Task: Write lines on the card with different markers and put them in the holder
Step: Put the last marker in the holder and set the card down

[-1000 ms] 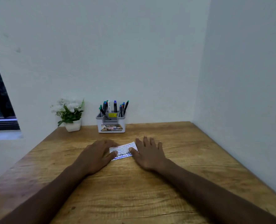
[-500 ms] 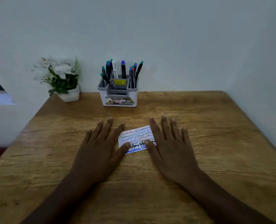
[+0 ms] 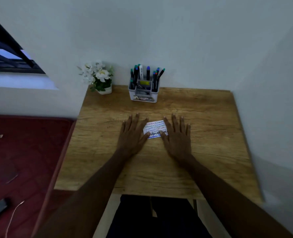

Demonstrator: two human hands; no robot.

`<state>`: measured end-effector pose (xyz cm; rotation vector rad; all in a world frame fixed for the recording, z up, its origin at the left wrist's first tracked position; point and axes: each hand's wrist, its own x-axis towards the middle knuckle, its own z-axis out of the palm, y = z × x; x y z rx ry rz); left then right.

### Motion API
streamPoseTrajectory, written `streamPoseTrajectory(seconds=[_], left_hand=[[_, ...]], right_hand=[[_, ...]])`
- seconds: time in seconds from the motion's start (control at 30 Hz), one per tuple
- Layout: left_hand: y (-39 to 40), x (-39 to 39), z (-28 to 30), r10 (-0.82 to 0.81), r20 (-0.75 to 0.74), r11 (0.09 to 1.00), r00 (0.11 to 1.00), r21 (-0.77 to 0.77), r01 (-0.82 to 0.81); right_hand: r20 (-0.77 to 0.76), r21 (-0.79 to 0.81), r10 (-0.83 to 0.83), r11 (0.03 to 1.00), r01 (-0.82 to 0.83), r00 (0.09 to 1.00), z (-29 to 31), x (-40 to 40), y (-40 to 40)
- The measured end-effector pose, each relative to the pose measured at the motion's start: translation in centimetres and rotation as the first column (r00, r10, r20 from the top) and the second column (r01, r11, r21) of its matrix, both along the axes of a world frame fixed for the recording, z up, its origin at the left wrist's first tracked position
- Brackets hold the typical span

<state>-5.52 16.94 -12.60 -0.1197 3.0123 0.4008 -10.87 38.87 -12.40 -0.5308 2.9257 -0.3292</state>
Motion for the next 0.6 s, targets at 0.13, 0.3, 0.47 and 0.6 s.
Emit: streamPoseTrajectory(seconds=[0.13,0.3,0.47,0.6], left_hand=[[0.2,1.0,0.1,0.049,-0.006,0.999,0.999,-0.011,-0.049],[0.4,0.8,0.2,0.081,-0.009,0.995,0.997,-0.056,-0.081],[0.7,0.5,0.3,0.067,-0.011,0.996,0.998,-0.053,-0.067],[0.6,0.4,0.5,0.070,0.012,0.997,0.997,-0.014,-0.070]], right_hand=[[0.010,0.008,0.003,1.000,-0.003,1.000,0.2,0.5,0.2],[-0.002,-0.006,-0.014,1.000,0.014,1.000,0.1,0.2,0.3],[-0.015,-0.032,-0.012,0.999,0.011,1.000,-0.2,-0.1,0.4],[-0.006,-0.032,-0.008,0.999,0.008,1.000,-0.1,-0.4,0.4]])
